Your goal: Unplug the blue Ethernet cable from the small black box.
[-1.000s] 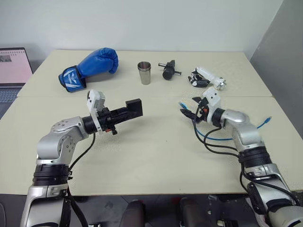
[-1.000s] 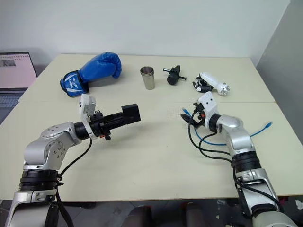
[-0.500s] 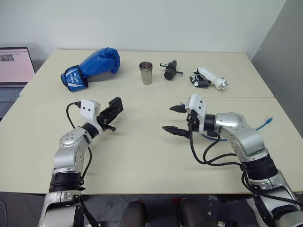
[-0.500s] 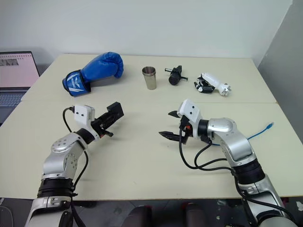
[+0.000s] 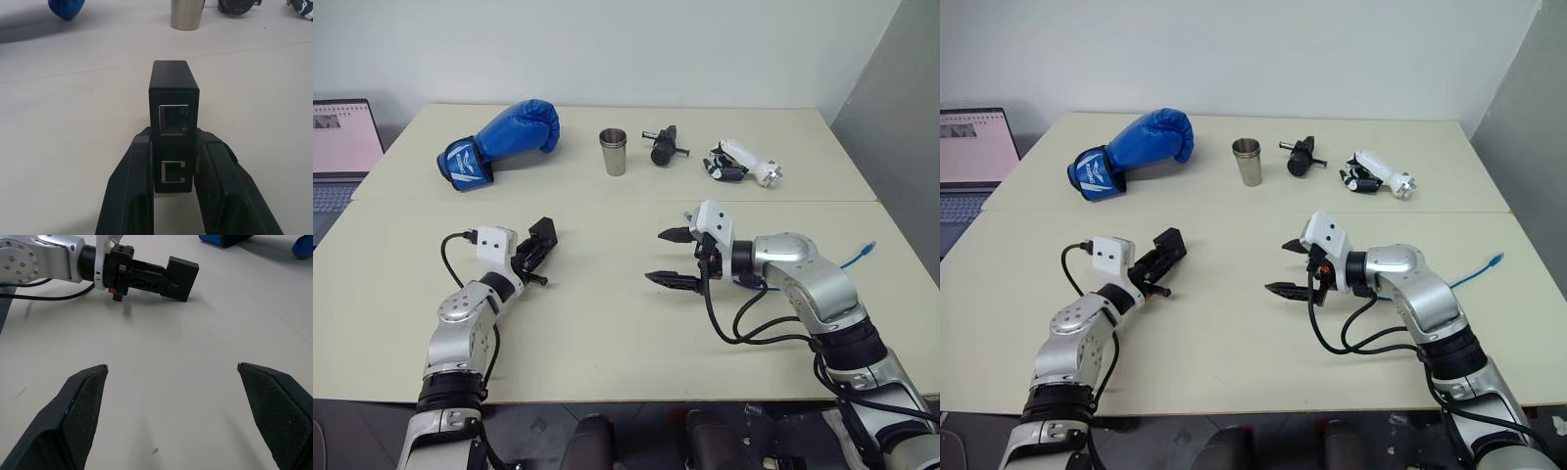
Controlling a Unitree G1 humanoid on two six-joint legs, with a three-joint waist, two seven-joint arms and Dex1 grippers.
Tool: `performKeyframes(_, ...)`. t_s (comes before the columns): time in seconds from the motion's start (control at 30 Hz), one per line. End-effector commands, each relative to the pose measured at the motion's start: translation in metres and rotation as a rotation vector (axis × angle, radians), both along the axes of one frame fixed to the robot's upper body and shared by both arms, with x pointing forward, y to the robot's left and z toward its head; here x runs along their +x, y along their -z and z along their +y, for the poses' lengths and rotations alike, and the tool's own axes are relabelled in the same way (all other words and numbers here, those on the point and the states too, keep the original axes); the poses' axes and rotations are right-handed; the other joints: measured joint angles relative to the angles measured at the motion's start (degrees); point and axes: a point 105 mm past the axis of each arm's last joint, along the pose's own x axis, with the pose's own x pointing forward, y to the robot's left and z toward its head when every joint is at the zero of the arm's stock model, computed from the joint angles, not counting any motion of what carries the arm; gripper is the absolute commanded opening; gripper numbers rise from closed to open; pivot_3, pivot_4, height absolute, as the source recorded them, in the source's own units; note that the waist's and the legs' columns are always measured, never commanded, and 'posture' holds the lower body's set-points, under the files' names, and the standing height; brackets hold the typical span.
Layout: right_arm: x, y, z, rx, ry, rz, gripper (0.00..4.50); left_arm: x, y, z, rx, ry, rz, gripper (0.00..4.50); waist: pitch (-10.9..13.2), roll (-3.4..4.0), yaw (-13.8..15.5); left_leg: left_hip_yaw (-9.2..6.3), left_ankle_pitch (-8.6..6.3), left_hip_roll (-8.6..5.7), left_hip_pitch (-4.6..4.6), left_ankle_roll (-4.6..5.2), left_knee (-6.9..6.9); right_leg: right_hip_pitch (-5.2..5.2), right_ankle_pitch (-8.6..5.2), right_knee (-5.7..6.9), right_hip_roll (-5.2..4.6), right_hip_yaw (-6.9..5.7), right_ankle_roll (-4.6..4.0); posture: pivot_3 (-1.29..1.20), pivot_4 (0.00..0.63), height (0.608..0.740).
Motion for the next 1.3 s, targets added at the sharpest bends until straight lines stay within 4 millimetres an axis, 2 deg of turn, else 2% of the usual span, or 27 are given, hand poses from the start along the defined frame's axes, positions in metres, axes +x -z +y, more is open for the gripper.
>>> performKeyframes(0.03, -0.006, -0.016, 0.004, 0.022, -0.039, -0.049, 4.50, -0.004, 0.004, 0.002, -0.028, -0.008, 0.023, 1.86, 0.0, 0.00, 0.0, 0.00, 0.00, 0.00, 0.00, 0.00, 0.00, 0.00, 0.00, 0.00, 0.00, 0.01, 0.00, 0.00, 0.150, 0.740)
performKeyframes(0.47, -0.006, -0.017, 0.004, 0.019, -0.043, -0.055, 4.50, -0.005, -0.001, 0.001, -0.034, -0.020, 0.012, 4.42, 0.0, 0.00, 0.1, -0.05, 0.00, -0.01, -0.01, 0.00, 0.01, 0.02, 0.00, 0.00, 0.00, -0.03, 0.00, 0.00, 0.150, 0.740)
performKeyframes(0.93, -0.005, -0.016, 0.006, 0.015, -0.053, -0.057, 4.50, -0.005, -0.022, 0.000, -0.113, -0.047, -0.030, 4.47, 0.0, 0.00, 0.1, -0.08, 0.00, -0.01, -0.01, 0.00, 0.01, 0.02, 0.00, 0.00, 0.00, -0.05, 0.00, 0.00, 0.150, 0.740)
performKeyframes(1.3, -0.005, -0.015, 0.004, 0.005, -0.052, -0.057, 4.50, -0.002, -0.023, 0.002, -0.099, -0.036, -0.034, 4.47, 0.0, 0.00, 0.1, -0.08, 0.00, -0.01, -0.01, 0.00, 0.01, 0.02, 0.00, 0.00, 0.00, -0.05, 0.00, 0.00, 0.150, 0.740)
